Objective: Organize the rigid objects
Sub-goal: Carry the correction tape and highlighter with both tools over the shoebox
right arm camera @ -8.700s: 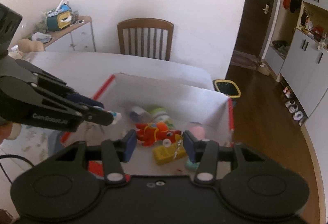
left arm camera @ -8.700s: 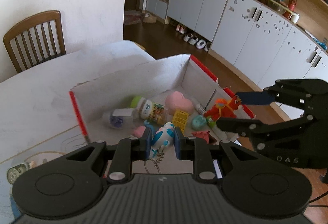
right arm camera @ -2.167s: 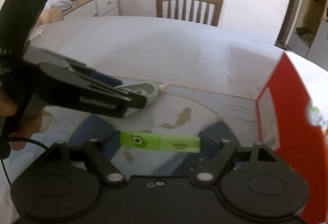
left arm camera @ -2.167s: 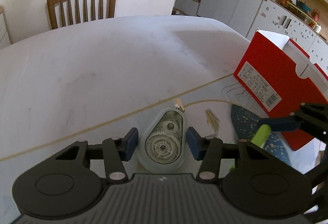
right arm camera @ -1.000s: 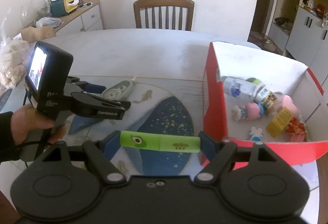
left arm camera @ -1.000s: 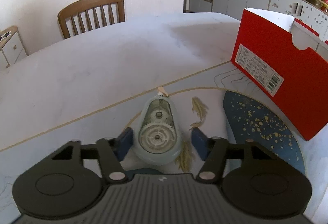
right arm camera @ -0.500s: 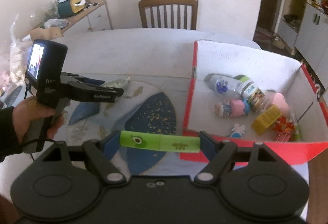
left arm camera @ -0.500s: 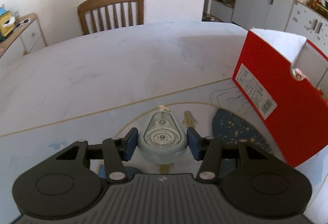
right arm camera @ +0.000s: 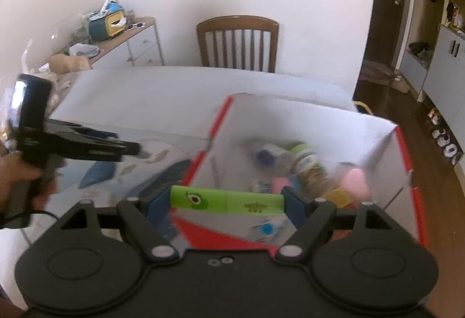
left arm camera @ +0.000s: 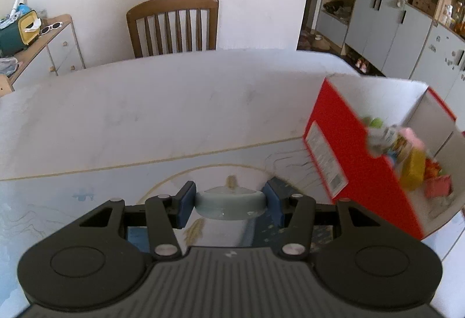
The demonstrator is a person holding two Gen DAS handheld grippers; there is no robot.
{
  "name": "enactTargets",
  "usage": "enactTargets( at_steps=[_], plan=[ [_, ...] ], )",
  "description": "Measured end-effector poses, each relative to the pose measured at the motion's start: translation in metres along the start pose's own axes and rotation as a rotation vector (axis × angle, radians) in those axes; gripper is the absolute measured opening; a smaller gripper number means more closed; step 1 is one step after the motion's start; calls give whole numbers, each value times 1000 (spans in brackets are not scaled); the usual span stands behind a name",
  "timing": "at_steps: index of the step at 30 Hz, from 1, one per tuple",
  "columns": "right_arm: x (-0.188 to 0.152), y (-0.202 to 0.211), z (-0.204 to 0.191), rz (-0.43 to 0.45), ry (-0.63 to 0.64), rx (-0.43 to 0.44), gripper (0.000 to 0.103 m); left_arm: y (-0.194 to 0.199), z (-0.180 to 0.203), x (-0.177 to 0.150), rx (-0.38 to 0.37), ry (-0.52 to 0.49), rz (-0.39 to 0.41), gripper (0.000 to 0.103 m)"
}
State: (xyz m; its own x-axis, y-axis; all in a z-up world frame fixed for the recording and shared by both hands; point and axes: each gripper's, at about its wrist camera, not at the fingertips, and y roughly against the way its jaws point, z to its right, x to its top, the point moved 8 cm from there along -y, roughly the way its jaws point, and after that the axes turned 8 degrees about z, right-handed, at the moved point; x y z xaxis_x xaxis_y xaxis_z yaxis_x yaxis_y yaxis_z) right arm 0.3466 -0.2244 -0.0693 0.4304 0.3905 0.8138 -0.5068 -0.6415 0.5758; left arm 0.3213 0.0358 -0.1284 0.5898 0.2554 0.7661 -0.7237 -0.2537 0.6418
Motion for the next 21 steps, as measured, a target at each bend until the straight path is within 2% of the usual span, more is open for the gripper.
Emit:
enactTargets(
  at_steps=[6, 11, 21],
  plan=[
    [-5, -12, 33, -20, 5, -21, 80, 24, 25, 28, -18, 4, 30, 51],
    [-11, -18, 51, -35, 2, -27, 80, 39, 54, 51, -65, 4, 51, 51],
    [-20, -23, 78, -68, 7, -31, 81, 42, 128, 85, -221, -3, 74, 51]
  ],
)
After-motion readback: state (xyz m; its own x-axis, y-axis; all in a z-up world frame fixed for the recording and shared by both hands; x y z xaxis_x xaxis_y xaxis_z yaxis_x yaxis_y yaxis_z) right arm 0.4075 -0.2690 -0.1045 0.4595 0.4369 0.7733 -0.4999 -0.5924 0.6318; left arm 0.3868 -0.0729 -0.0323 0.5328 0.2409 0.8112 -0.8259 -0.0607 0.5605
